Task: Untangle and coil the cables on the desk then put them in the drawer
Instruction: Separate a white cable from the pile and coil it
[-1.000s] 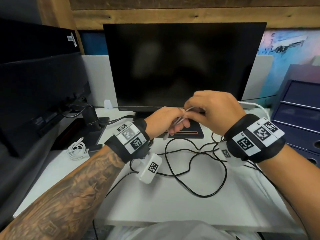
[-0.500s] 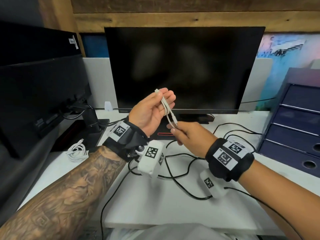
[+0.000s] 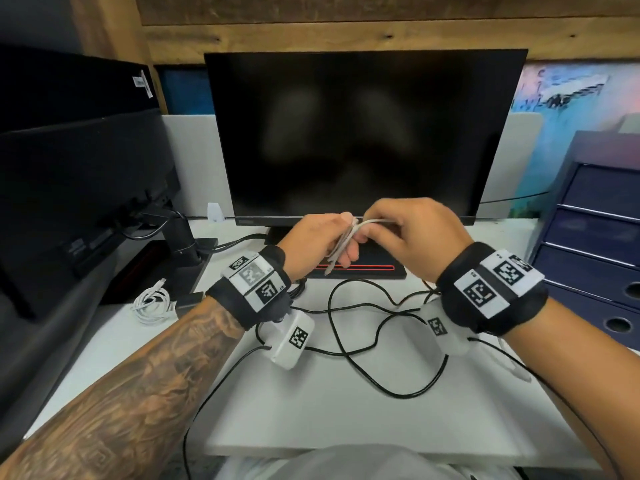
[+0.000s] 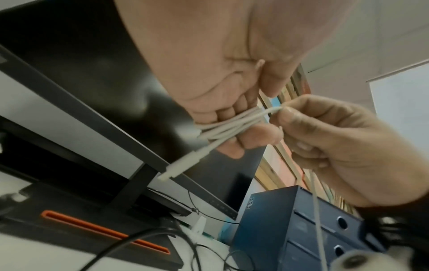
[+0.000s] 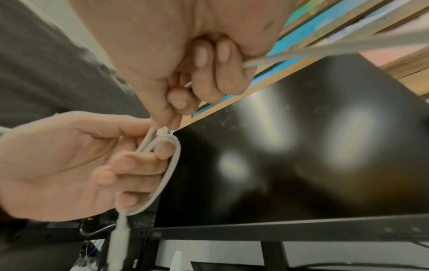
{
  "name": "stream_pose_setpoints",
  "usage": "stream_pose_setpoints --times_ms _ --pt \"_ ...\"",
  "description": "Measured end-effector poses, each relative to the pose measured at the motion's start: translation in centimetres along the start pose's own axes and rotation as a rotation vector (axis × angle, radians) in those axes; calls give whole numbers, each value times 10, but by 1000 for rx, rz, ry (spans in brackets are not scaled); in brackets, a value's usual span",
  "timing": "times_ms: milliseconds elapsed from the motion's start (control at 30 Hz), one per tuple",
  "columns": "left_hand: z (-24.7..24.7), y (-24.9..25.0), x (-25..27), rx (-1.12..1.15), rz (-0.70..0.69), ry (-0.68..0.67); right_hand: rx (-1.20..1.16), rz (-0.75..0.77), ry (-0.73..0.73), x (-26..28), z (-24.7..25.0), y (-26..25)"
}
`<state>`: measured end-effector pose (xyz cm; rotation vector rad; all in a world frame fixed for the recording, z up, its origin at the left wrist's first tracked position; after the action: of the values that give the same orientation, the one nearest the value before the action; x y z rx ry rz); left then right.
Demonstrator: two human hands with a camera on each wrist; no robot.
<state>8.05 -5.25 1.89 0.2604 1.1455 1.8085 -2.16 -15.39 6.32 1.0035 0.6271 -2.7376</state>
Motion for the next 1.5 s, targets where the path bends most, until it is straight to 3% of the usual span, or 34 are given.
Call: stream_pose_setpoints --times_ms 133,233,333,467,533,633,767,900,1000,1100,1233,1400,1500 --pt "-6 9 1 186 30 -136 -47 34 69 -4 9 3" --pt "-4 16 4 460 17 -180 -185 4 94 -4 4 11" --pt "2 19 2 778 38 -112 -351 -85 17 2 -17 18" --pt "20 10 -3 1038 65 139 -282 -222 -222 17 -57 25" --pt "28 3 -3 1027 72 261 -271 -261 -296 22 -69 25" --pt "27 -1 -2 922 50 336 -246 -215 -372 22 -73 12" --pt "30 -11 -2 601 33 408 -160 -156 -433 21 -67 -3" --pt "22 -8 1 152 -8 319 -37 -75 -351 12 -40 -15" --pt "7 -6 1 -111 -16 159 18 -10 -231 3 -14 -17" --pt "-9 -4 1 30 30 -51 10 3 -129 -1 2 -8" --pt "-13 6 2 233 33 -155 -145 -42 -19 -5 14 9" --pt "-3 18 3 778 39 -181 -318 -142 -23 1 -7 25" --pt "1 20 2 949 15 -166 -388 -139 -92 6 -29 18"
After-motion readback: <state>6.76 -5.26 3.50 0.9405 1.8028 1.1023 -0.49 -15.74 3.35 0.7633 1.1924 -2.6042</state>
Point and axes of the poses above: each hand's wrist, its own x-axis away from the middle knuckle, its own z-axis out of the back of the hand, y = z × x, the point moved 7 cm from there along -x, towards the middle knuckle, and after that the axes turned 15 degrees about -x, right-handed, at the moved point
